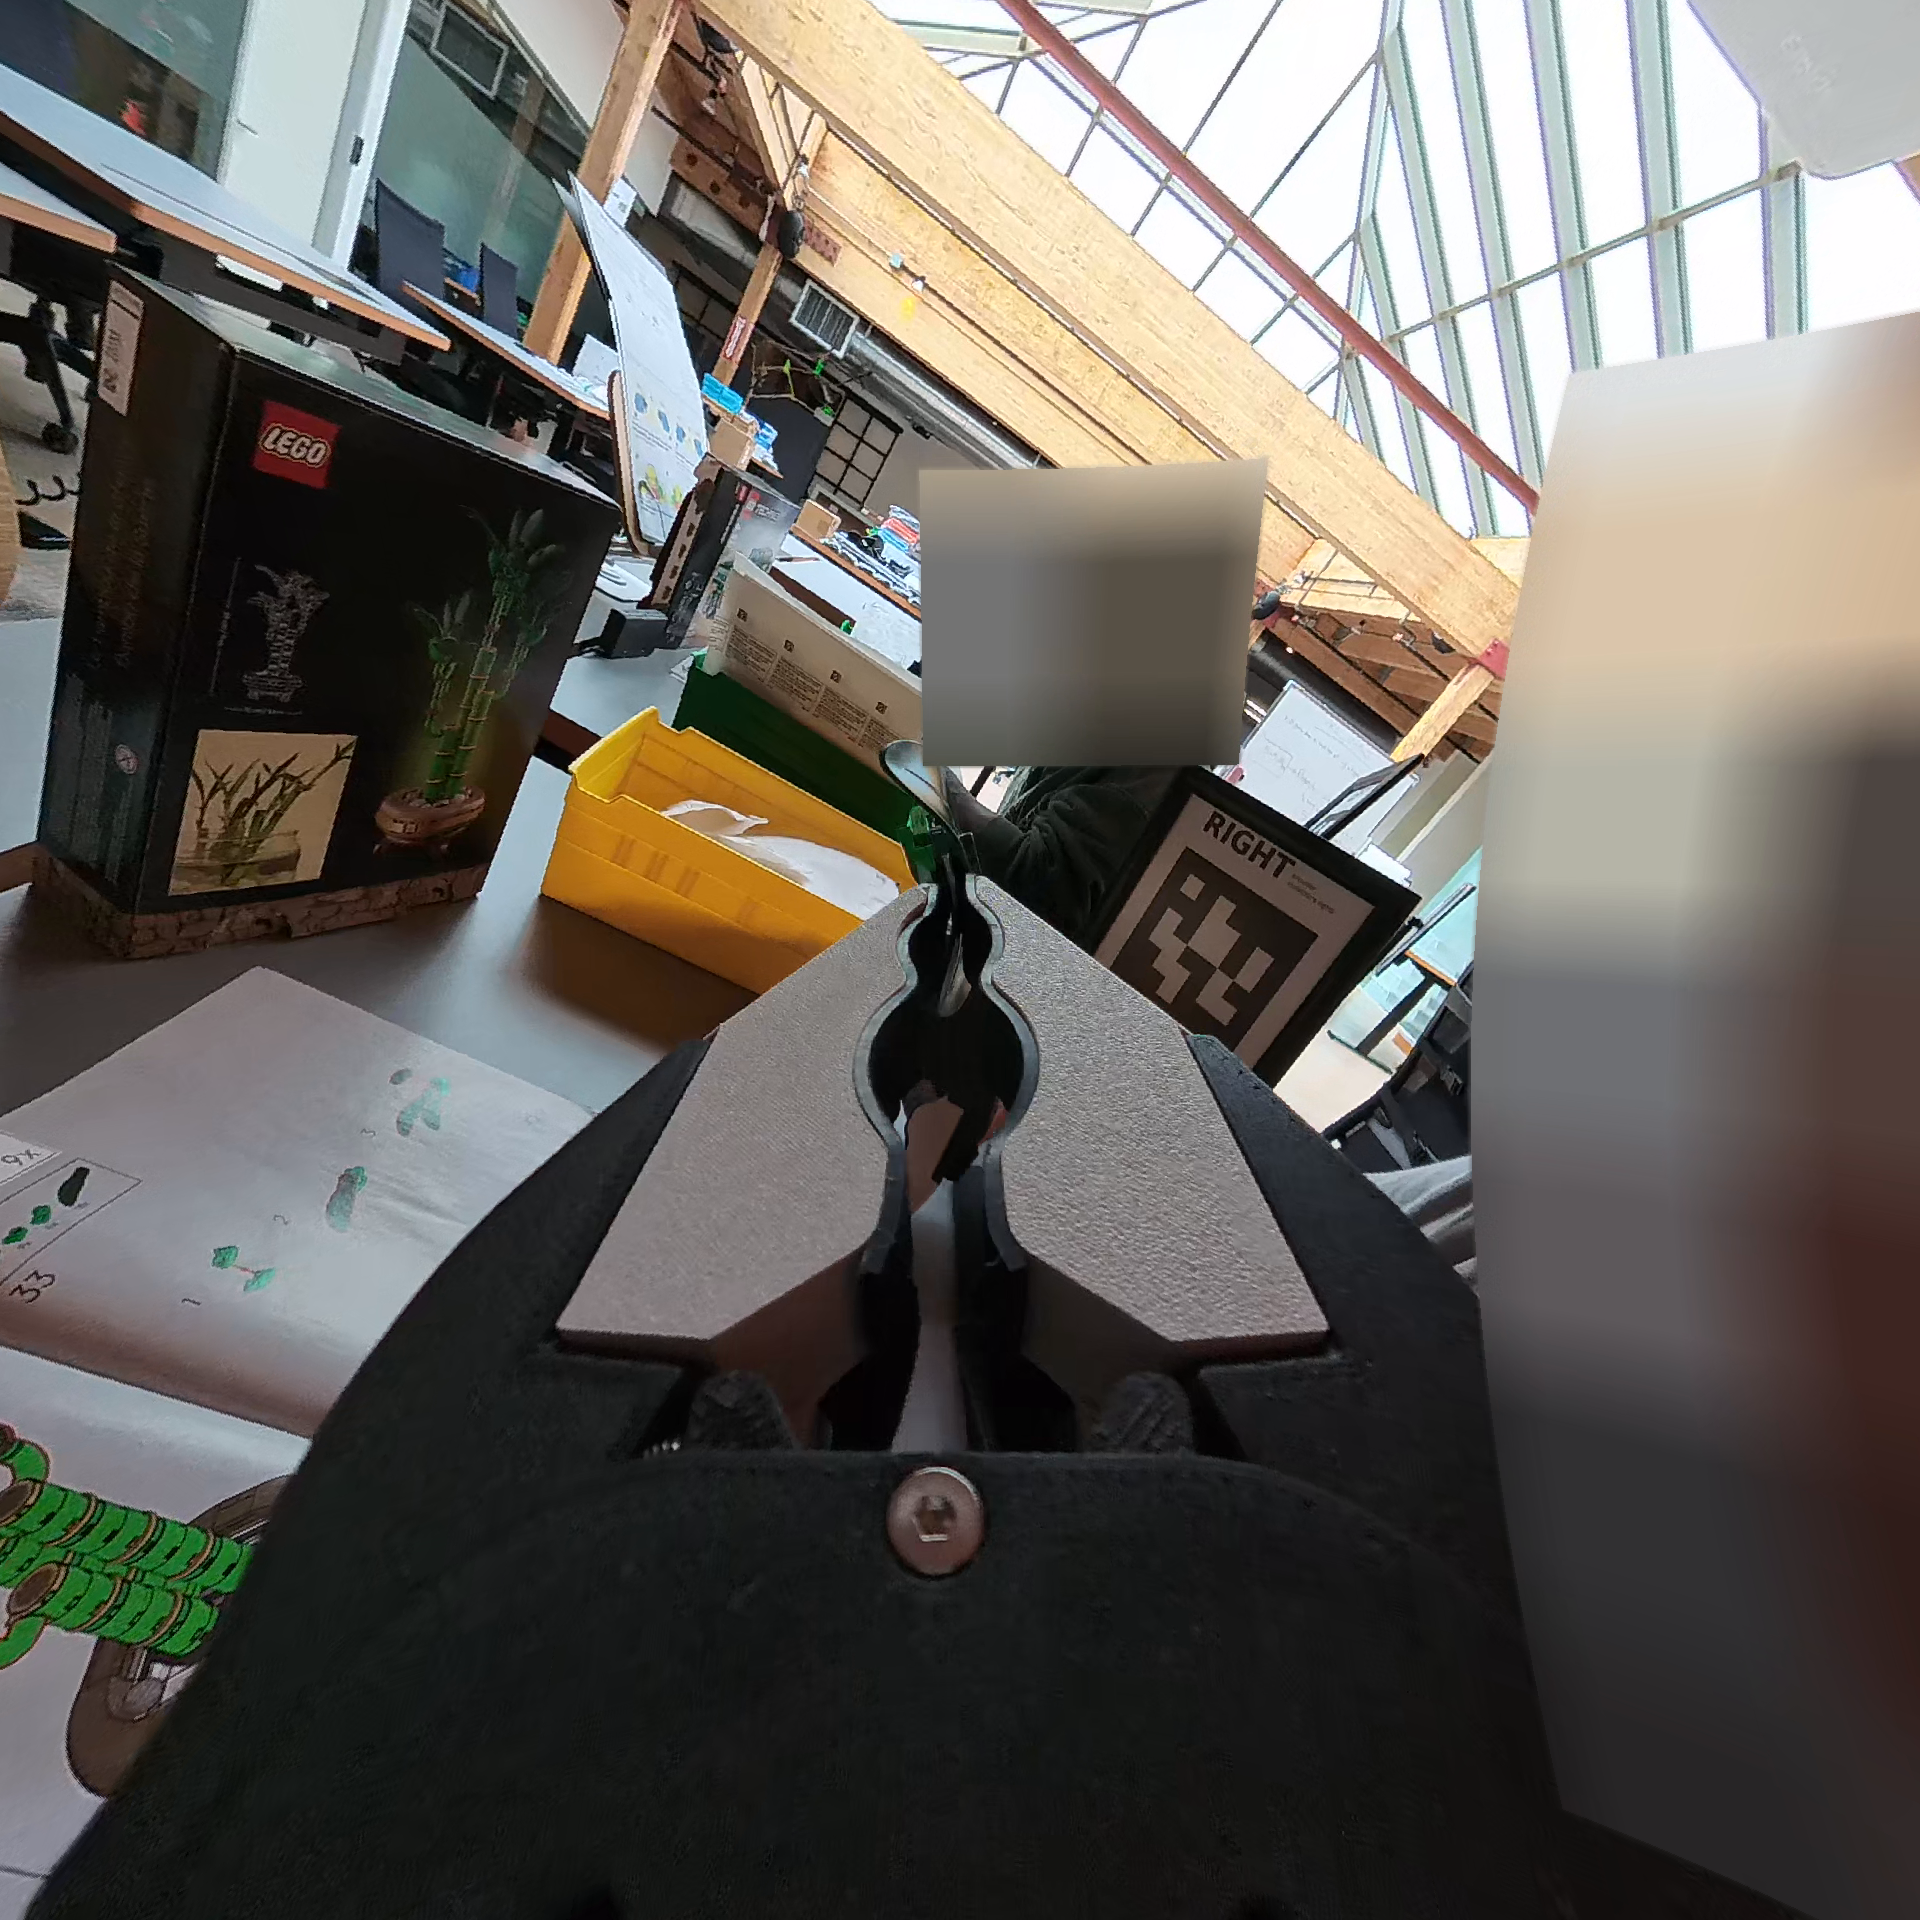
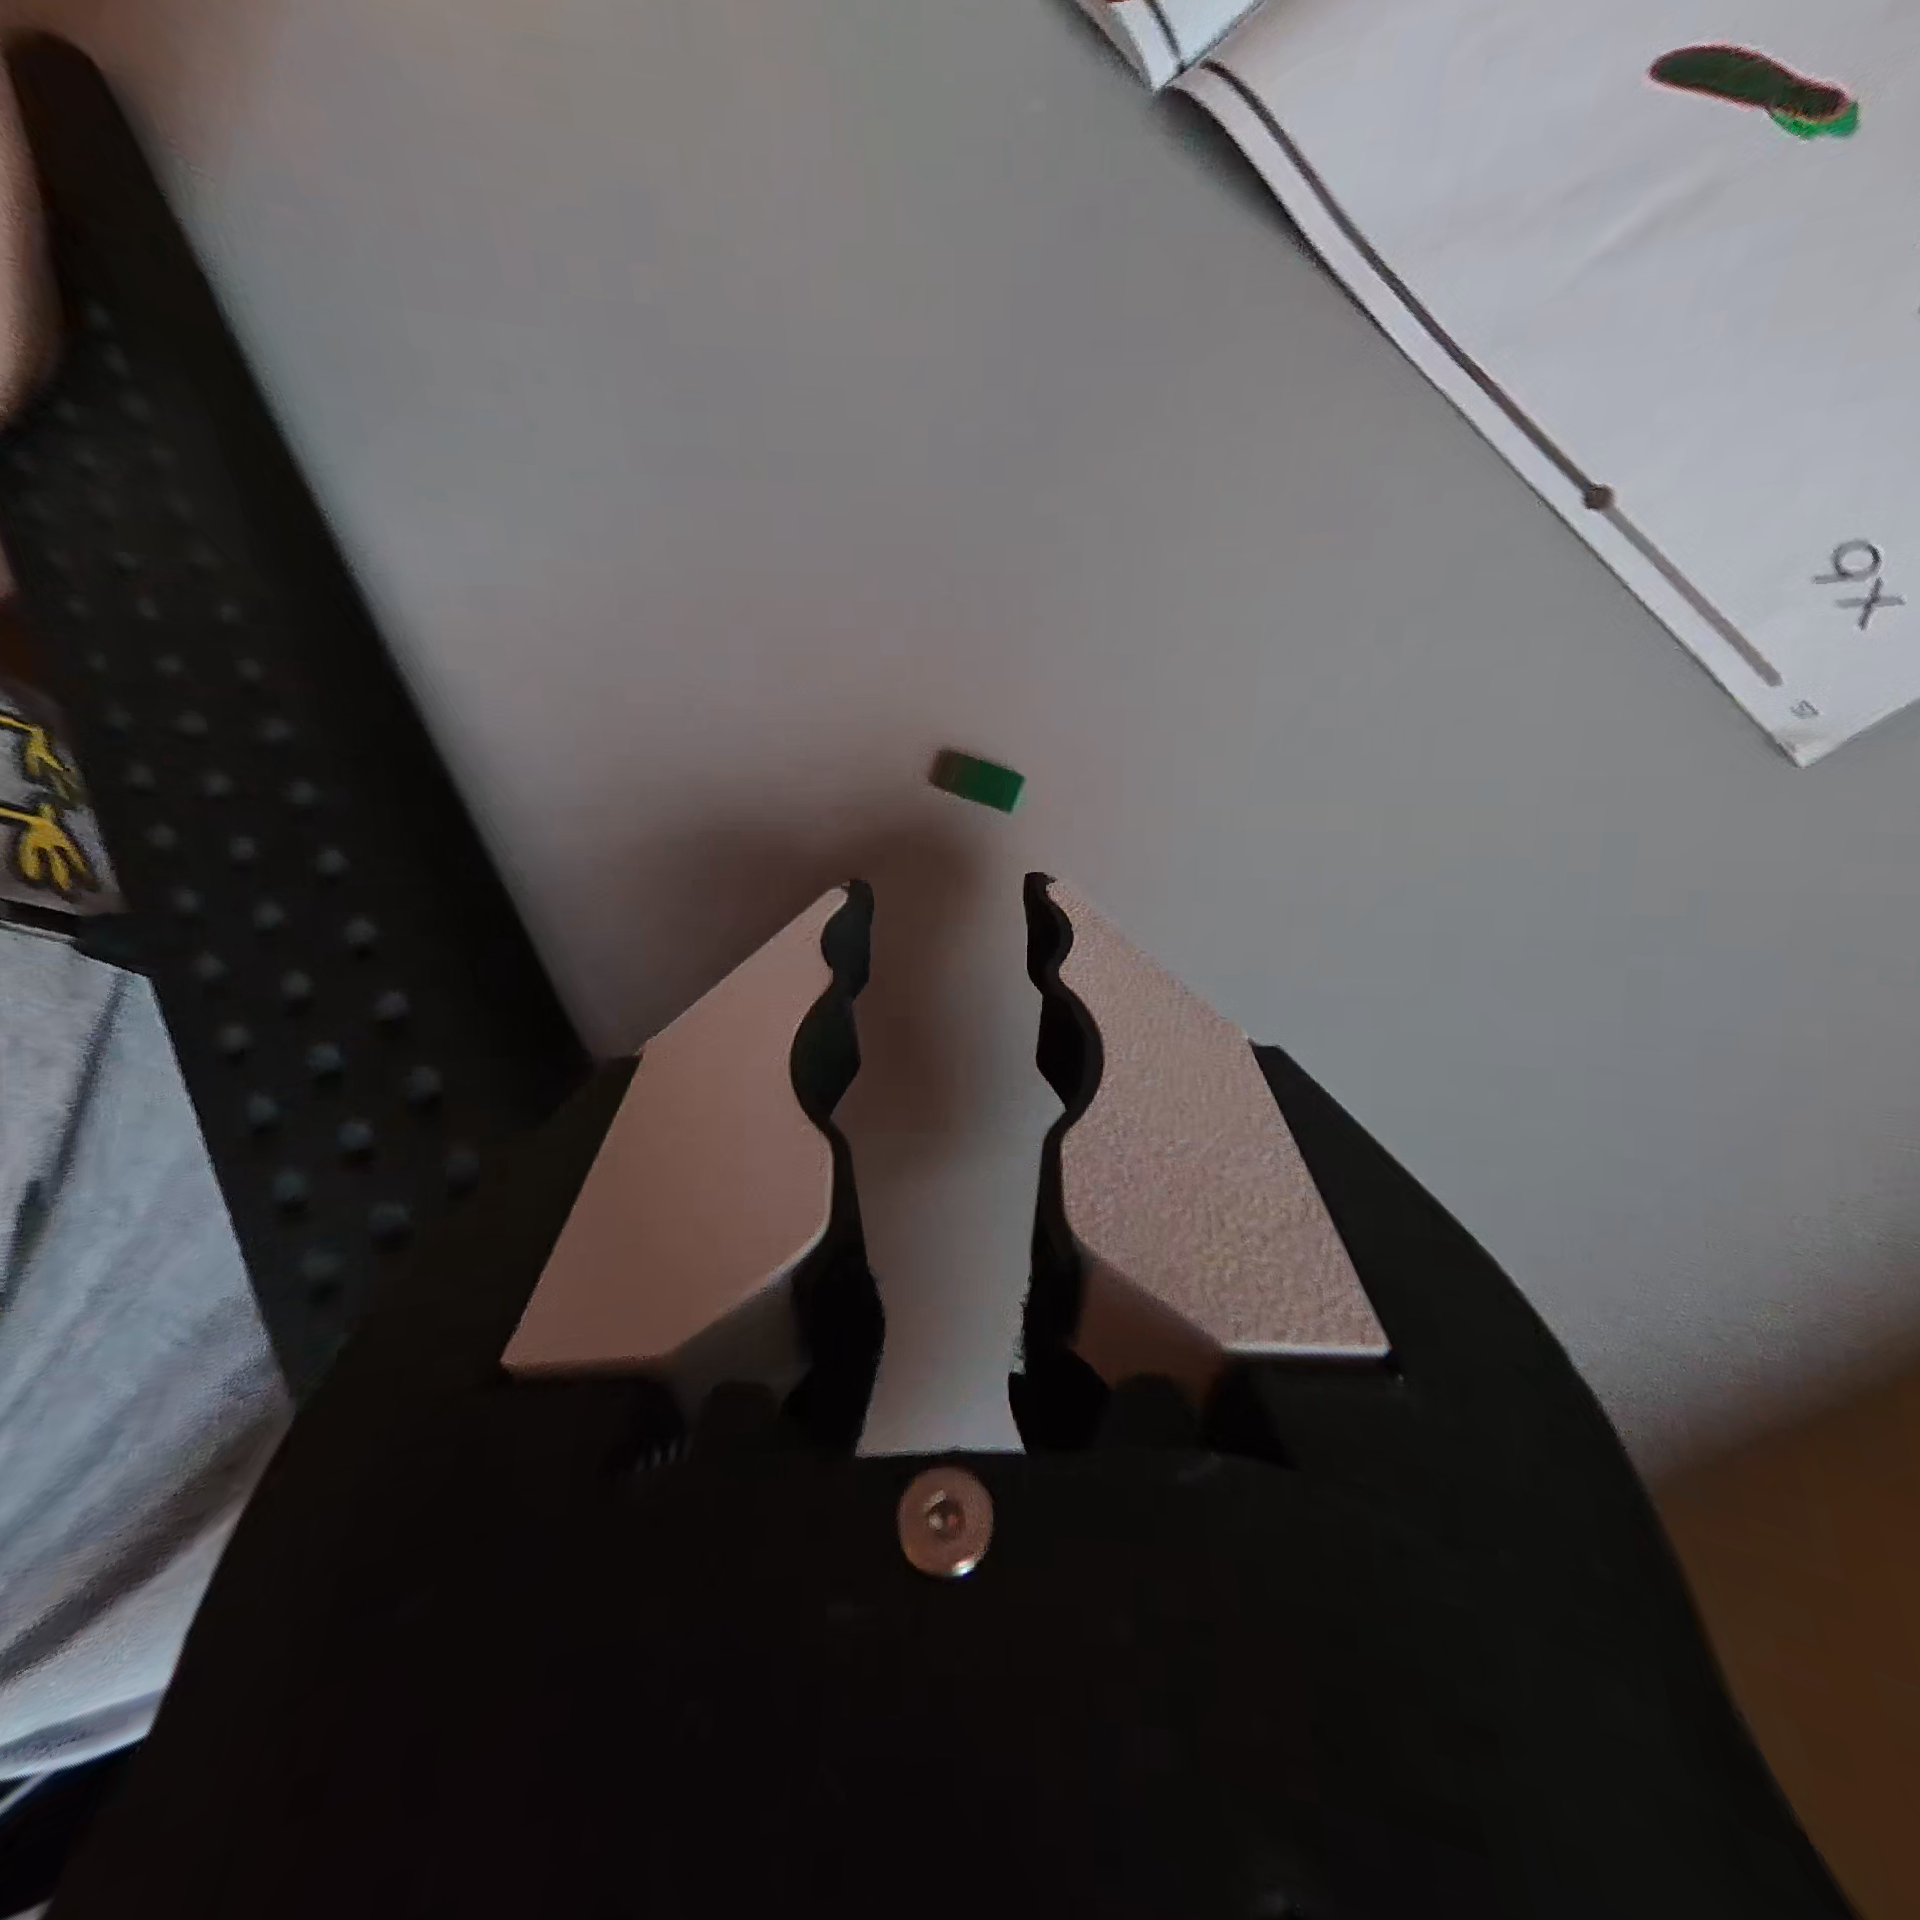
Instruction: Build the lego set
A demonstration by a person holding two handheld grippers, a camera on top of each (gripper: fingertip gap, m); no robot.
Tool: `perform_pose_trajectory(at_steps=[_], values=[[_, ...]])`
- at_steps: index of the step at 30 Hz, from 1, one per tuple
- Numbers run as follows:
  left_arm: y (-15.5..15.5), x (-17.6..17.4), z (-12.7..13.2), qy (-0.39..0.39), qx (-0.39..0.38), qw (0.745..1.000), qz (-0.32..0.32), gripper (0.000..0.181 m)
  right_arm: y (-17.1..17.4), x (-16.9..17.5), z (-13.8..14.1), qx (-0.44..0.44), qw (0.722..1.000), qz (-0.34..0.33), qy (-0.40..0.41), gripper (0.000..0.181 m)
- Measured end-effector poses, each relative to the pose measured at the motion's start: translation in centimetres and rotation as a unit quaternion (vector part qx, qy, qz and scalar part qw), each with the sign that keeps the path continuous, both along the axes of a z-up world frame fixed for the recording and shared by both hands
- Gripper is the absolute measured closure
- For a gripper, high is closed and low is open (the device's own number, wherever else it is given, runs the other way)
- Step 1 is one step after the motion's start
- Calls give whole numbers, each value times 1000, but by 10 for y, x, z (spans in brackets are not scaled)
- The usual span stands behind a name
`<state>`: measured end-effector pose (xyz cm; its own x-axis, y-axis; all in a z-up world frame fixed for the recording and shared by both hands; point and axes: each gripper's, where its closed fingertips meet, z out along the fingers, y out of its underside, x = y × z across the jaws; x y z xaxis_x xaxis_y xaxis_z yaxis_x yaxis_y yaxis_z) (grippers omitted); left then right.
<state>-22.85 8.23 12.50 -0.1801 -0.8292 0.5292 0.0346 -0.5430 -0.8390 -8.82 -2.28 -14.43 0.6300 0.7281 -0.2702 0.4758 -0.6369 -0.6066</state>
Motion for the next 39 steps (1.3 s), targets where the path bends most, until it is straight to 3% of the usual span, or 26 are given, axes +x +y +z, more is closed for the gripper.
perform_pose_trajectory(at_steps=[5, 8, 10, 20, 24, 29, 39], values=[[-2, 4, -2, 6, 2, 1000, -4, 181, 10, -10, -6, 133, 985, 75, -75, 157], [-3, 5, -3, 8, 3, 1000, -6, 181, 11, -9, -19, 102, 986, 104, -85, 160], [-2, 4, -3, 10, 5, 1000, -4, 181, 8, -15, -16, 69, 990, 110, -48, 166], [1, 3, -4, 6, -1, 1000, 0, 181, -3, -42, -17, 57, 992, 115, 5, 167], [0, 4, -4, 4, 2, 1000, -5, 181, 3, -39, -8, 98, 990, 102, -2, 165], [3, 5, -7, -2, -17, 1000, -19, 181, 5, -47, -5, 88, 991, 96, 22, 146], [6, 3, -13, 3, -25, 999, -21, 181, 0, -35, 1, 108, 992, 55, 26, 146]])
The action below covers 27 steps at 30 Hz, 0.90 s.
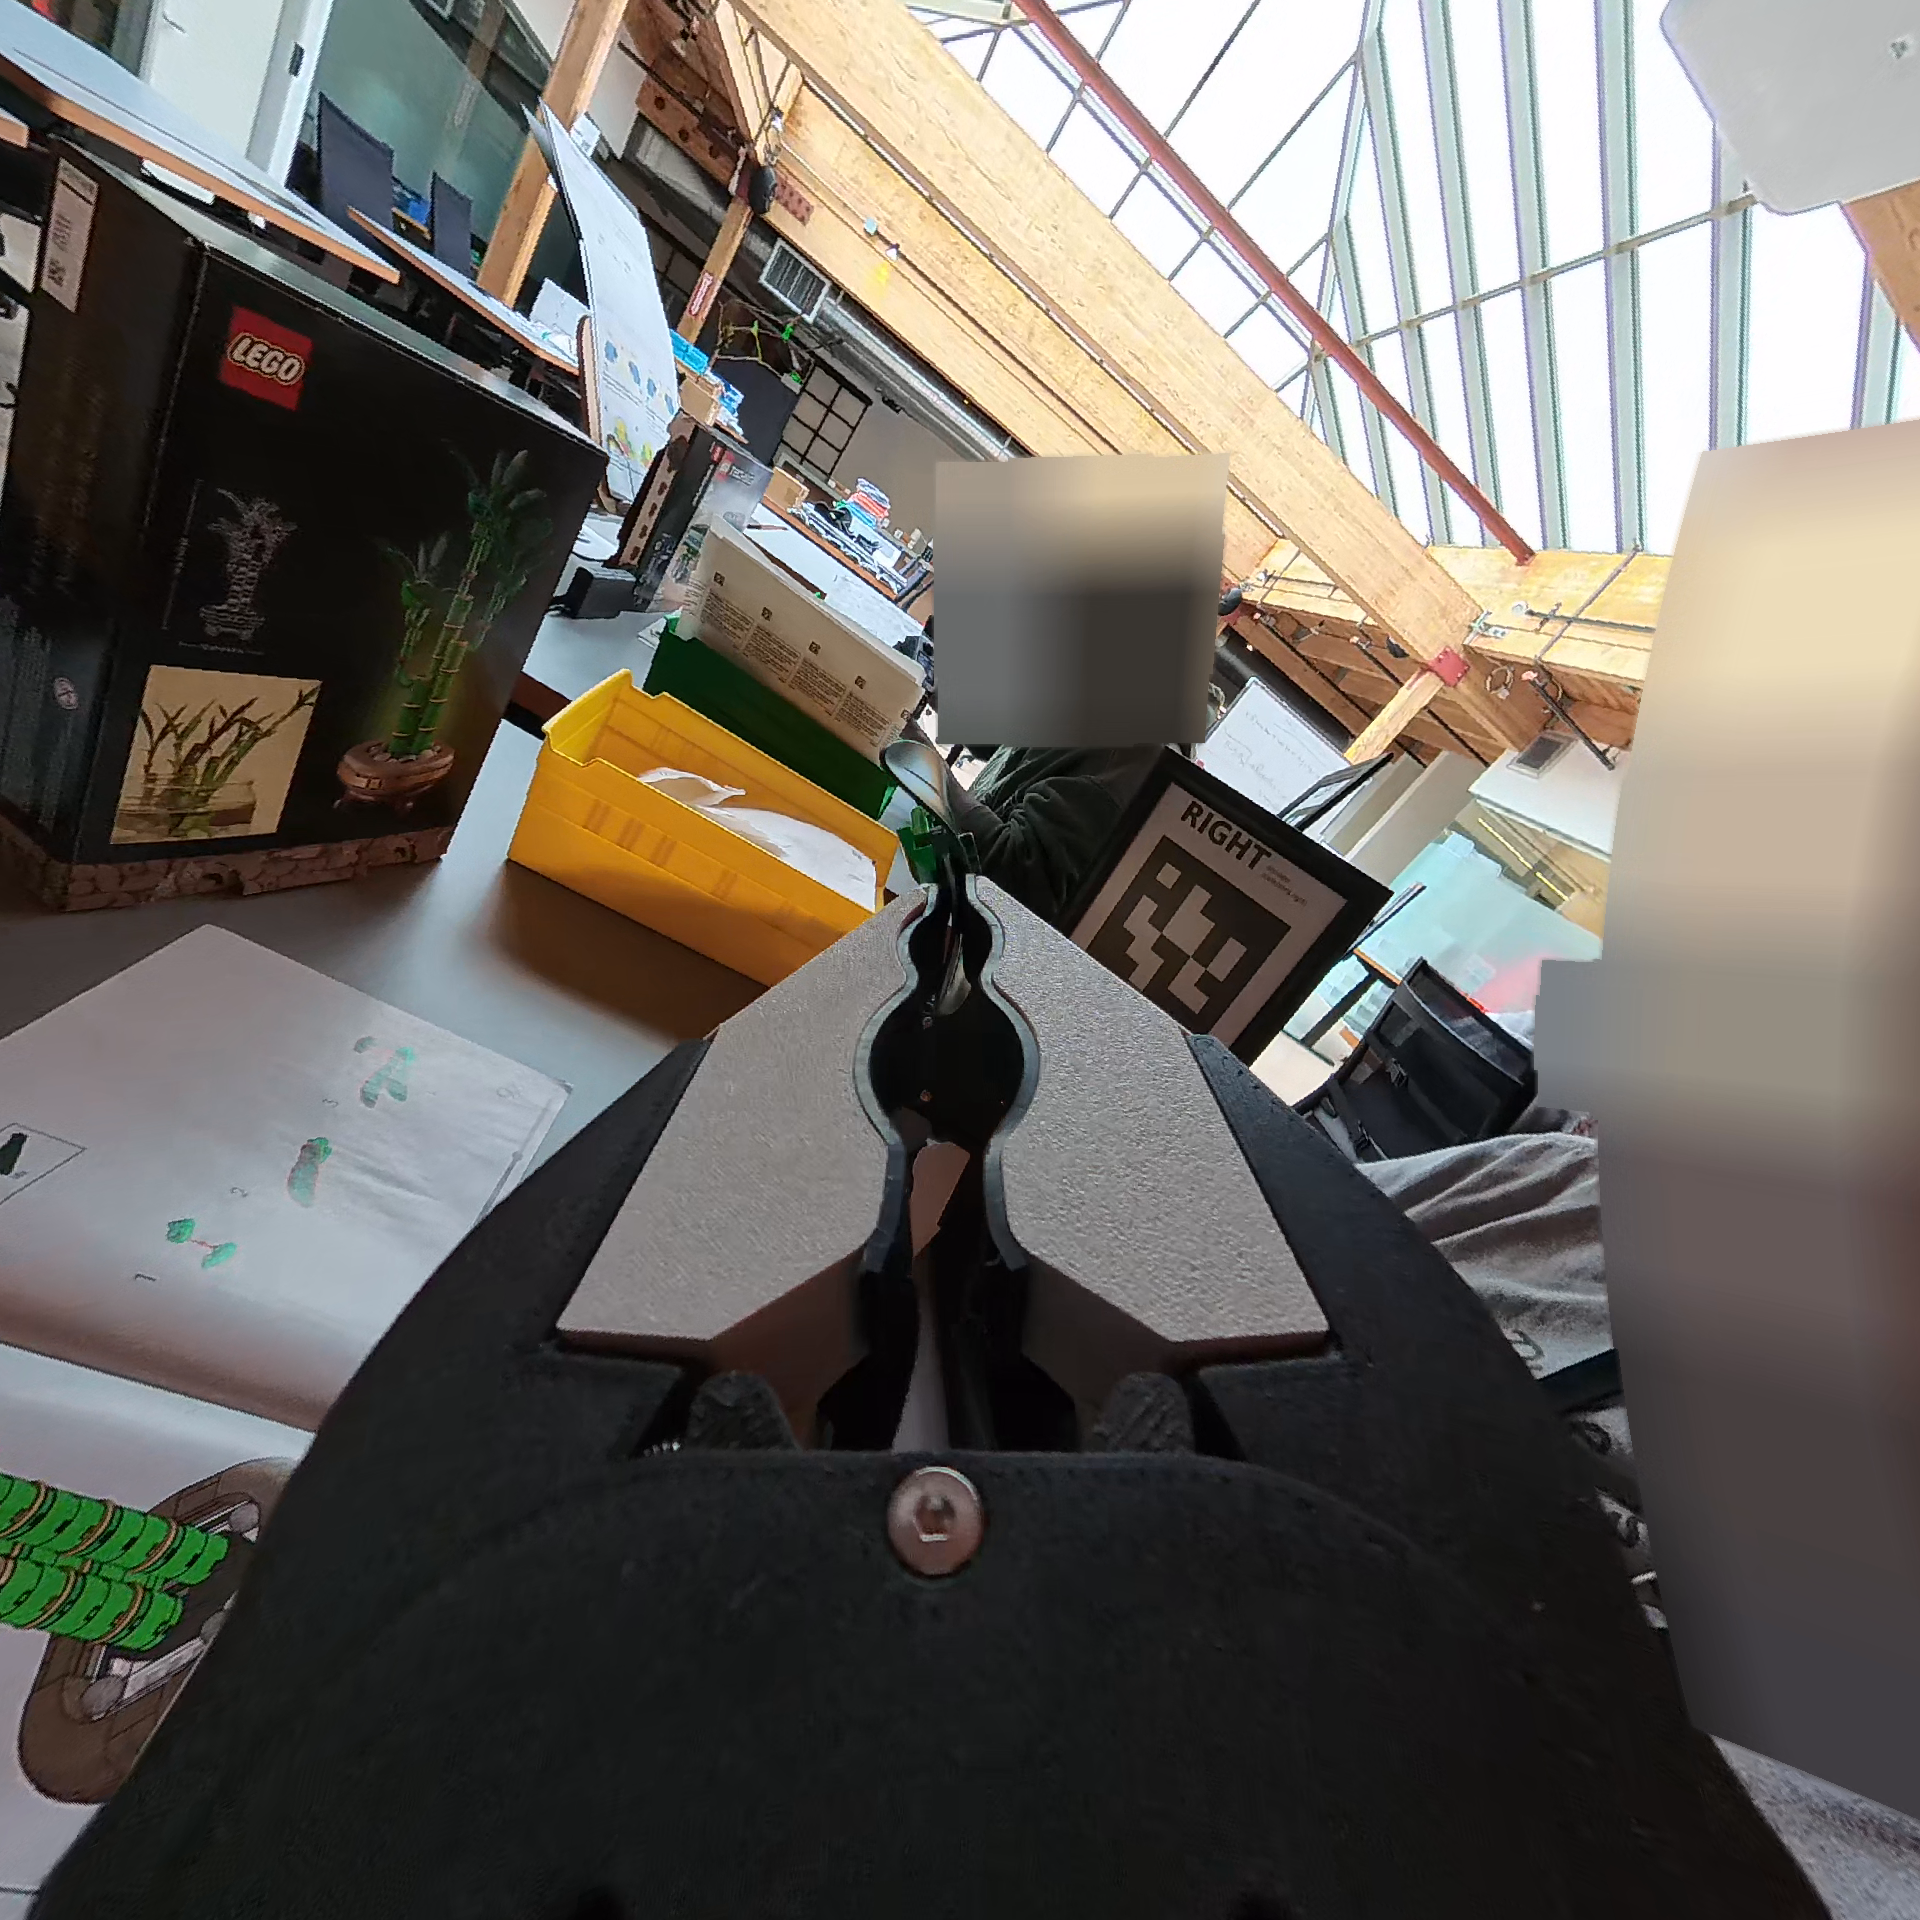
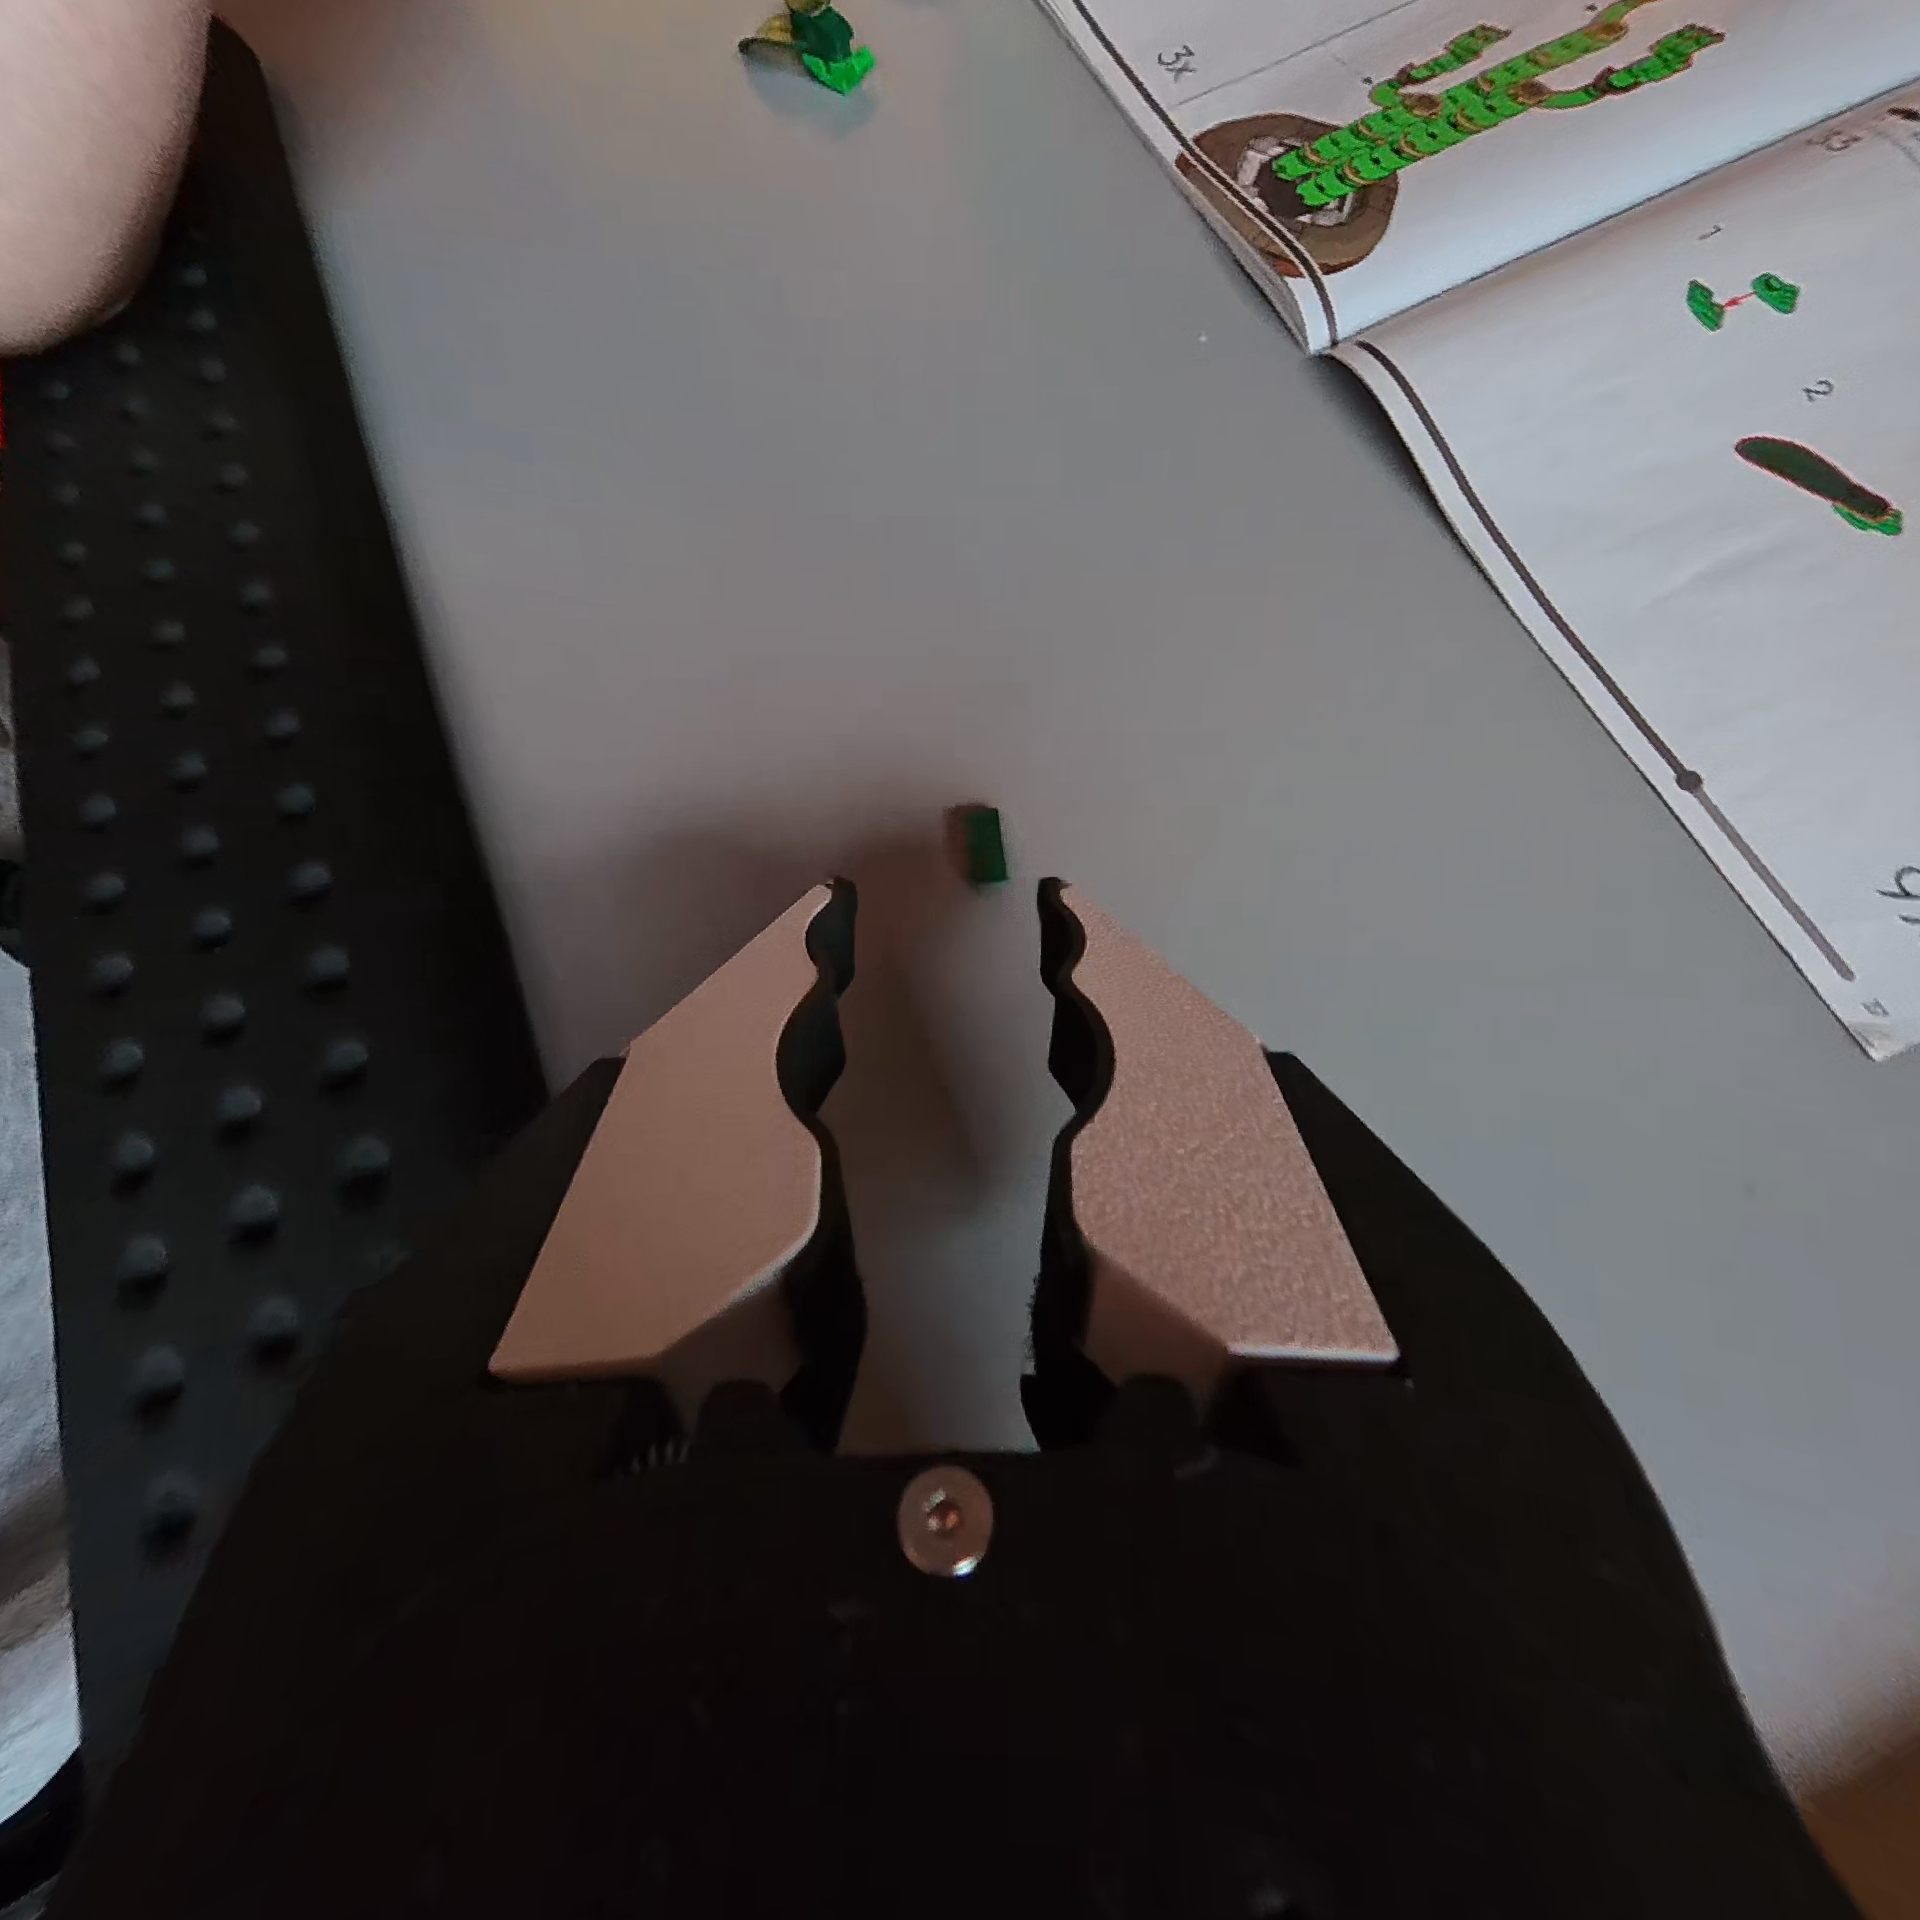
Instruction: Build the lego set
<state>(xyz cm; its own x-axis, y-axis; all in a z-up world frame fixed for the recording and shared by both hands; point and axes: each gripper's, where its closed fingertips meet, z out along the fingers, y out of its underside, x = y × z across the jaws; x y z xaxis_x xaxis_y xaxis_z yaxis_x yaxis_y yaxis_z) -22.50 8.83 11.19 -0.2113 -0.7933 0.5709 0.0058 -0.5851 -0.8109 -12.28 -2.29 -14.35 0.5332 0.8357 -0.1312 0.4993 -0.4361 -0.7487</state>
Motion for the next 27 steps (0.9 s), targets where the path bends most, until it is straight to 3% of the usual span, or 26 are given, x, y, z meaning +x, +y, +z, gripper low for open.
perform_pose_trajectory(at_steps=[9, 18, 27], values=[[3, -3, -2, 7, -2, 1000, 8, 181, 4, 9, -3, 2, 1000, -26, 7, 147], [5, -7, 0, 2, -3, 1000, 12, 181, 6, -2, -7, -18, 1000, -2, 17, 146], [6, -10, 2, 1, -1, 1000, 16, 181, 15, -6, -16, -29, 999, -23, -12, 160]])
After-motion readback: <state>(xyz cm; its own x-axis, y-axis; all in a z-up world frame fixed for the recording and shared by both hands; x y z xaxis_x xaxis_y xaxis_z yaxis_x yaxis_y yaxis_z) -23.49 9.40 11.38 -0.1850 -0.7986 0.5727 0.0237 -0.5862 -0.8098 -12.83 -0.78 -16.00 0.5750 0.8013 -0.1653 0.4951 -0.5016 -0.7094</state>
